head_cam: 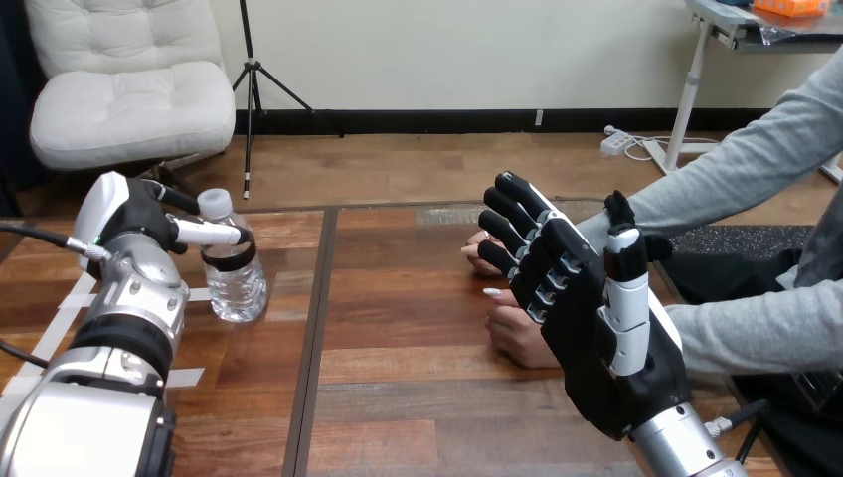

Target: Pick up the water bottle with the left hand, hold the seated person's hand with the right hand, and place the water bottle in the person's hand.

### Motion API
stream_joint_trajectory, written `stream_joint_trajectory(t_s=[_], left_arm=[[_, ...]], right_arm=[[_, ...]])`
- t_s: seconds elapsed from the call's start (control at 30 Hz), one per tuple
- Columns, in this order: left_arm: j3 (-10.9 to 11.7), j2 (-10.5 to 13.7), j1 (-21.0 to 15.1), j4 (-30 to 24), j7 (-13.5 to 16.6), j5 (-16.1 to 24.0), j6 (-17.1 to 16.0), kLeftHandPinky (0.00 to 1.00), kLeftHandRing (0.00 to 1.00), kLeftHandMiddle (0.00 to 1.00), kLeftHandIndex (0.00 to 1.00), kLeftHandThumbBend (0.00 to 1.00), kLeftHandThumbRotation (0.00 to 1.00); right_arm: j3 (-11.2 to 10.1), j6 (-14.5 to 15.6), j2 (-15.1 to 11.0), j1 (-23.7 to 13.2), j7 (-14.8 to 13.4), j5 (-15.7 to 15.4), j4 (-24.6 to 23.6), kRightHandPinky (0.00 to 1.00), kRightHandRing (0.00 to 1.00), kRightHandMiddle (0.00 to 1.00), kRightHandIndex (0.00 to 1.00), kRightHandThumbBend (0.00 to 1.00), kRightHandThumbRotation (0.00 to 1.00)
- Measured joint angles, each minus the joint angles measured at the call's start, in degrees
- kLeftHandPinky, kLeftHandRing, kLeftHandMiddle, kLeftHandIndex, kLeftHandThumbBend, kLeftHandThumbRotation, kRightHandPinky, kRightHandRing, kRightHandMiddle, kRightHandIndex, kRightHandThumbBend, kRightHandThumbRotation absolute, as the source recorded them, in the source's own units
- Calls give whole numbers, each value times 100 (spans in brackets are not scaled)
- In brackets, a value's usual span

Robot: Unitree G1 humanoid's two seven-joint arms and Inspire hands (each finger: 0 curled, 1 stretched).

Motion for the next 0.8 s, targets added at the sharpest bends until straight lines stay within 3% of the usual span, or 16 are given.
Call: stream_joint_trajectory(t_s=[0.8], left_arm=[[-106, -15, 0, 40, 99, 72, -16, 36, 42, 49, 53, 78, 0]], right_arm=[[-2, -83, 22, 37, -30, 5, -1, 94, 96, 96, 93, 89, 100]])
